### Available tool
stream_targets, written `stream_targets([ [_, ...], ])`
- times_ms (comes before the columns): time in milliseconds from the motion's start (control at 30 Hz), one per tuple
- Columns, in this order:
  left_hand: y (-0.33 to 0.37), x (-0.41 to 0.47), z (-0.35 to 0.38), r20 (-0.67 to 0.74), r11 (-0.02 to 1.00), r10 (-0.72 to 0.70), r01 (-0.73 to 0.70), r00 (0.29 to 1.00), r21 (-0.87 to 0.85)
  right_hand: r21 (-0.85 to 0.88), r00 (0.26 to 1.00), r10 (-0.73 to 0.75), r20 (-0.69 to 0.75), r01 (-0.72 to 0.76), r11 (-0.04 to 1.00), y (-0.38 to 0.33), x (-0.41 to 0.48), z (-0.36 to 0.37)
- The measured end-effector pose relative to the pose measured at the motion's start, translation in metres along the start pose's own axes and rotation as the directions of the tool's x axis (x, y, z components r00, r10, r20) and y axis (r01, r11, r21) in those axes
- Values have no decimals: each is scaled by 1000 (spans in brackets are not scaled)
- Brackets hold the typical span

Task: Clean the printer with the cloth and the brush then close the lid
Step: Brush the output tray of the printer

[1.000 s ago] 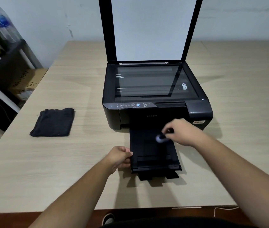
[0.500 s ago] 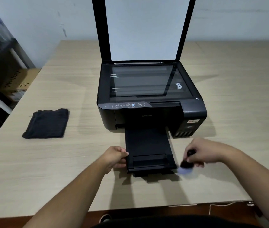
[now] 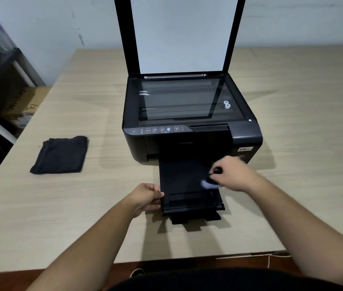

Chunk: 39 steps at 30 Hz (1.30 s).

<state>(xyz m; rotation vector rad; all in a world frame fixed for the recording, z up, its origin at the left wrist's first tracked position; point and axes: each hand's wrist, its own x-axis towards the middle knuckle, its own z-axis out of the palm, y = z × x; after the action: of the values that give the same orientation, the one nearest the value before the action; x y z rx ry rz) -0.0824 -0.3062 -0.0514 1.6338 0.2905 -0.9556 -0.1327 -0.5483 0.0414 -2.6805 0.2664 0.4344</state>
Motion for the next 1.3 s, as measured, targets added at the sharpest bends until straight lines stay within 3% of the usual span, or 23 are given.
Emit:
stream_targets([
  [67,1,-2,0,-4,1000,2,-2,1000,-11,70,981,-195,24,193,979,-42,-3,30],
  [133,0,-3,0,-4,1000,5,-5,1000,-20,106,916,-347,199,332,937,-70,-15,51],
  [200,-1,-5,0,5,1000,-15,15,1000,-27,26,871,-306,385,321,947,-59,-19,41],
  [267,-3,-5,-1,18,999,-33,34,999,-37,-171,872,-135,470,240,955,-27,-15,12],
  [333,-3,-6,-2,22,998,-38,39,999,-50,-366,939,31,343,104,925,-2,-12,-14],
  [400,-3,-7,0,11,998,-41,41,999,-51,-423,986,60,158,12,906,-7,-9,-15],
  [500,-4,-9,2,-11,999,-9,9,1000,-34,-207,973,-192,127,216,954,-52,-11,21],
  [567,-4,-9,3,-9,999,24,-24,1000,-23,10,901,-364,236,372,928,-74,-25,41],
  [600,-4,-9,4,-12,999,24,-24,1000,-21,44,875,-380,300,386,922,-72,-29,42],
  [700,-6,-9,4,-23,1000,-9,9,1000,0,-113,880,-162,445,235,965,-22,-23,18],
  [800,-5,-10,4,-21,1000,-7,7,1000,-8,-350,912,115,393,33,936,24,-18,-17],
  [867,-4,-10,3,-22,1000,-8,8,1000,-17,-218,950,60,308,9,976,24,-15,-26],
  [967,-3,-14,3,-14,999,-19,18,1000,-27,32,985,-102,142,98,995,-11,-14,-26],
  [1033,-2,-18,0,-24,1000,-11,11,1000,12,88,979,-180,94,172,981,-36,-13,-21],
  [1167,-1,-27,-27,-172,994,109,-107,979,21,189,963,-269,23,260,947,-72,-4,1],
  [1233,-4,-32,-53,-309,976,198,-159,930,146,242,954,-298,15,286,927,-91,4,14],
  [1300,-10,-35,-81,-414,919,285,-123,865,376,290,946,-324,7,308,906,-110,12,28],
])
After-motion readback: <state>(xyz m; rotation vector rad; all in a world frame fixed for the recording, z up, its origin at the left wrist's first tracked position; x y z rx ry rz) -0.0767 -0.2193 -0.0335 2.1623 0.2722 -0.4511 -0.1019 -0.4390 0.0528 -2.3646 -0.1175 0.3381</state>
